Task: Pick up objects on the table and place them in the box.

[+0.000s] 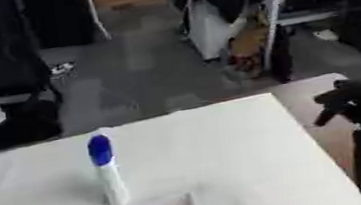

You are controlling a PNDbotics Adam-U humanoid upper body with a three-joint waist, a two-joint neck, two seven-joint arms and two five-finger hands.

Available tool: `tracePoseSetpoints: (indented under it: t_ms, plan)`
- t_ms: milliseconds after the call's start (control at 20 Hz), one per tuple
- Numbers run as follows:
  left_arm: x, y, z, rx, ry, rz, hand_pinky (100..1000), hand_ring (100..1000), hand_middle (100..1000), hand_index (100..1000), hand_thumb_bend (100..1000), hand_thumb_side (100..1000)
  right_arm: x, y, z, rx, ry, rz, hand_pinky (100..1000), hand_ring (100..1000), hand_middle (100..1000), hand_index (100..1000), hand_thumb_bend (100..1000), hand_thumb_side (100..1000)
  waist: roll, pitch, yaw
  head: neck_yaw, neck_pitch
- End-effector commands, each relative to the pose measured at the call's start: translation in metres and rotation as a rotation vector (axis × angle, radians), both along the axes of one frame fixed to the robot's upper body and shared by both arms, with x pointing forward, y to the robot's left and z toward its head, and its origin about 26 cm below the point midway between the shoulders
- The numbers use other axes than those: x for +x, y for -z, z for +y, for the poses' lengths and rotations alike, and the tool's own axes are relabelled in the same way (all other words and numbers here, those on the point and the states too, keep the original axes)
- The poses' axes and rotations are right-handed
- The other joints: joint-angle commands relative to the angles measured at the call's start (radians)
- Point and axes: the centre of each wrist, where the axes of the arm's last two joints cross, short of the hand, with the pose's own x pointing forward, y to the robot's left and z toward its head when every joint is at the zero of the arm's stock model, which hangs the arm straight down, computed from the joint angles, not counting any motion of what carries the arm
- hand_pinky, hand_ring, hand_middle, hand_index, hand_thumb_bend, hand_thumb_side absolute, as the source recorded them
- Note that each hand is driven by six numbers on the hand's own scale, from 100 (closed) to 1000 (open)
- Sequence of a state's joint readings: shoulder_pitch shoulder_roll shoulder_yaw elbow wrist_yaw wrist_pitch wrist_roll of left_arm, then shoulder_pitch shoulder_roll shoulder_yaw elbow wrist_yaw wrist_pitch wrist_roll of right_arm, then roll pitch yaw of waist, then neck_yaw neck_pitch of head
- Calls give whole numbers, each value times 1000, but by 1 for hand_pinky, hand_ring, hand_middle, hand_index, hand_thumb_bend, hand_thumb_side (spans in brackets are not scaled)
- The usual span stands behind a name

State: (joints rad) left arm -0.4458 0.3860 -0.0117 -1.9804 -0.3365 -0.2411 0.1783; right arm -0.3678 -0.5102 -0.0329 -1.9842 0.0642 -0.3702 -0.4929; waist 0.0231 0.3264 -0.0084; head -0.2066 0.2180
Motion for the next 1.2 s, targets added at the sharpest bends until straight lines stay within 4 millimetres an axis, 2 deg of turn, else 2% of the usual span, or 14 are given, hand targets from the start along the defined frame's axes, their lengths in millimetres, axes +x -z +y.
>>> tracePoseSetpoints:
  t_ms: [50,350,450,550,650,750,1000,1200]
  plan:
    - [-4,-9,3,21,-7,-36,643,539,744,873,539,862,-3,-8,0,-17,-5,-23,366,570,457,695,100,945,-3,-21,2,-44,-32]
    - [-4,-9,4,23,-6,-36,643,540,744,873,539,862,-3,-8,0,-17,-6,-20,366,570,457,695,100,944,-4,-21,3,-88,-60]
    - [-4,-9,4,23,-6,-35,644,540,745,873,542,861,-3,-8,0,-16,-6,-18,367,570,457,695,100,943,-4,-23,2,-50,-61]
    - [-4,-9,3,22,-4,-36,643,541,745,874,544,861,-3,-8,0,-14,-5,-18,367,570,457,695,100,942,-3,-25,1,-1,-49]
    - [-4,-8,2,22,0,-30,644,542,745,879,551,859,-3,-7,0,-6,-2,-14,367,570,458,695,100,942,0,-34,-6,40,-13]
    - [-4,-6,1,28,0,-16,644,542,747,885,558,862,-3,-5,-1,-1,0,-8,368,570,459,695,100,946,3,-45,-8,60,11]
    - [-5,-7,6,107,-44,33,658,554,761,899,585,880,-5,1,-4,-5,11,24,369,570,460,695,100,941,11,-82,12,84,88]
    - [-5,-12,11,190,-122,85,661,558,773,913,604,907,-5,3,-6,-8,16,36,370,570,462,695,100,940,17,-104,26,92,137]
